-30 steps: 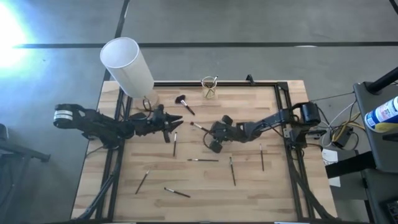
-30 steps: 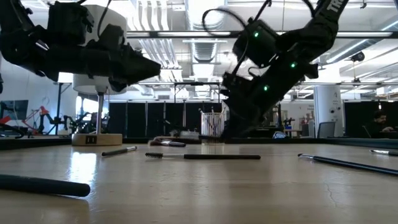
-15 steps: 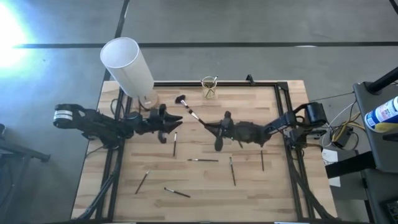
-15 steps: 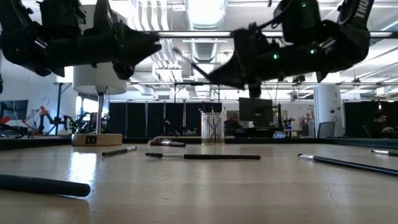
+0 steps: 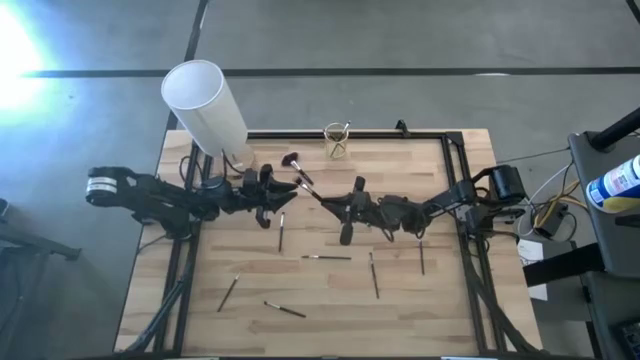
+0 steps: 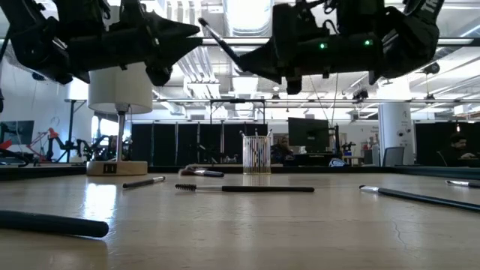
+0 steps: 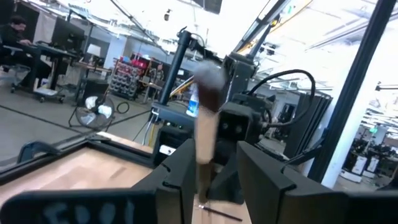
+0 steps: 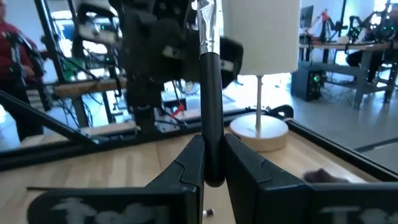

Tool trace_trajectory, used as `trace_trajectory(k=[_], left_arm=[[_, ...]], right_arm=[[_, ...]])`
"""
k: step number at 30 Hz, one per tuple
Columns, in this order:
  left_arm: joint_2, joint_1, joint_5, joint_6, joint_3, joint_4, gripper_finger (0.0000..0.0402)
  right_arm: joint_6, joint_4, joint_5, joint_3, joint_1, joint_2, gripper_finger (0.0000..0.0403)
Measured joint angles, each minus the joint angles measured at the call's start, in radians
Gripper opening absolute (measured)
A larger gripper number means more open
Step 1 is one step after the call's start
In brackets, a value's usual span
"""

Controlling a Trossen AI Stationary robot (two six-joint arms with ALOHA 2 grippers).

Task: Put items in baskets/containers
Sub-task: Put the blush brush into the gold container

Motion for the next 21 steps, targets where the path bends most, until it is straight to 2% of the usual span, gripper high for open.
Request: trace_trajectory(k=[6,10,16,21], left_arm=[[0.0,0.0,-0.008,-0.001,0.038,-0.05,0.0108],[0.0,0.0,-0.066,-0.006,0.072,-0.127,0.0108],[0.0,0.001,-0.085,0.017,0.097,-0.12,0.0107],[0.0,0.001,-0.115,0.014,0.105,-0.115,0.007]], right_arm=[[-0.023,-0.096,0.004,0.051,0.0,0.002,0.0038],[-0.047,-0.098,0.011,0.065,0.003,0.002,0.0038],[-0.055,-0.125,0.011,0.066,0.004,0.002,0.0038],[-0.072,-0.13,0.029,0.065,0.005,0.002,0.0043]])
